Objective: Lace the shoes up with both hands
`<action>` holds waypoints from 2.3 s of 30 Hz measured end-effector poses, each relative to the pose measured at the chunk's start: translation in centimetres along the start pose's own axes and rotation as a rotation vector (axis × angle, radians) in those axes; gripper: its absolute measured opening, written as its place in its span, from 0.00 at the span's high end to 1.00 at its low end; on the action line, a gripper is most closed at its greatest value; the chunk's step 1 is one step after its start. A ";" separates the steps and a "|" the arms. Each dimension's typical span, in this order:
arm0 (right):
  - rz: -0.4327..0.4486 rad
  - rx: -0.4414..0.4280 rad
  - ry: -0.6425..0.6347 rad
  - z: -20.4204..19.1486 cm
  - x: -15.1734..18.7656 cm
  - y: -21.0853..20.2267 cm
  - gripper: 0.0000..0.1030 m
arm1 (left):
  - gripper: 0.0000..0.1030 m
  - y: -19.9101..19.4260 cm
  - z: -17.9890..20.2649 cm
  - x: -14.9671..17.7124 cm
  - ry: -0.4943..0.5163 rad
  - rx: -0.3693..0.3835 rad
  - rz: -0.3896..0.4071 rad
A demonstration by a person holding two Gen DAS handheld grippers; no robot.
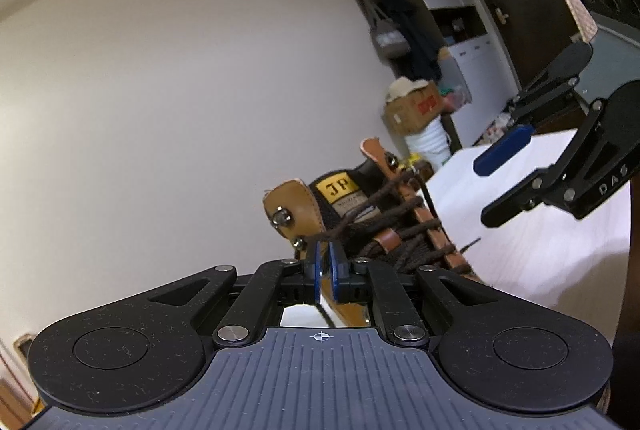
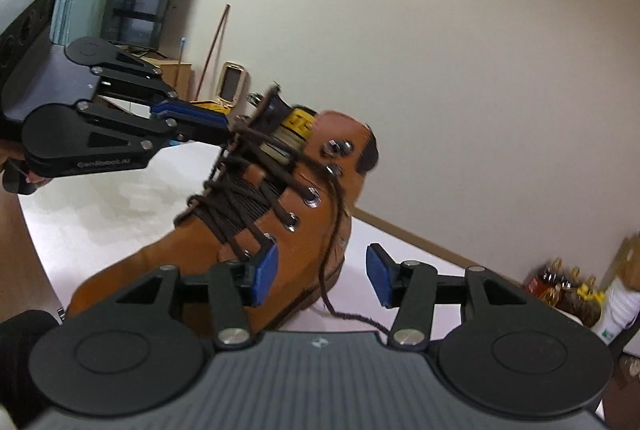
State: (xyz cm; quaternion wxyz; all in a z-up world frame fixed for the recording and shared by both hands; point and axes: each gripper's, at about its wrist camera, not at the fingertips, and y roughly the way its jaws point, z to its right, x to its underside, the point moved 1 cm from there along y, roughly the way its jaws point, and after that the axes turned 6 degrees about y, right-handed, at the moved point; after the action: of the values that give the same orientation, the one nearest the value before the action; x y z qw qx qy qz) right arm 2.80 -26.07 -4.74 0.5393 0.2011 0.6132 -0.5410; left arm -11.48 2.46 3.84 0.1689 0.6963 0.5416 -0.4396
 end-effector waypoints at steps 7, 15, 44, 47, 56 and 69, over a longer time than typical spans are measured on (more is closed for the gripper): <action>-0.005 -0.007 0.074 0.9 0.4 0.5 0.47 | 0.71 -0.2 0.0 -0.1 0.007 0.004 0.019; 0.028 -0.072 0.156 2.6 -0.2 2.0 0.62 | 0.75 -0.8 -1.7 1.5 -0.093 0.007 -0.023; -0.103 -0.145 0.099 2.1 2.2 4.1 0.98 | 0.99 1.8 -3.6 4.4 -0.233 0.190 -0.145; -0.124 -0.195 0.092 0.6 2.9 3.1 0.98 | 0.99 1.2 -4.0 4.7 -0.271 0.193 -0.138; -0.152 -0.324 0.277 2.1 2.1 1.4 0.98 | 0.98 -0.8 -4.9 6.0 -0.348 0.188 -0.132; -0.181 -0.628 0.683 3.3 2.6 1.2 0.87 | 0.97 -4.3 -2.5 8.4 -0.421 0.206 -0.169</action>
State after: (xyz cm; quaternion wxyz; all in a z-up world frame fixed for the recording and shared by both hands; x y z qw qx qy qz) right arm 4.37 -29.48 -6.99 0.2920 0.1406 0.9046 -0.2770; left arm -14.06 10.91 -0.43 0.1688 0.5551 0.5033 -0.6404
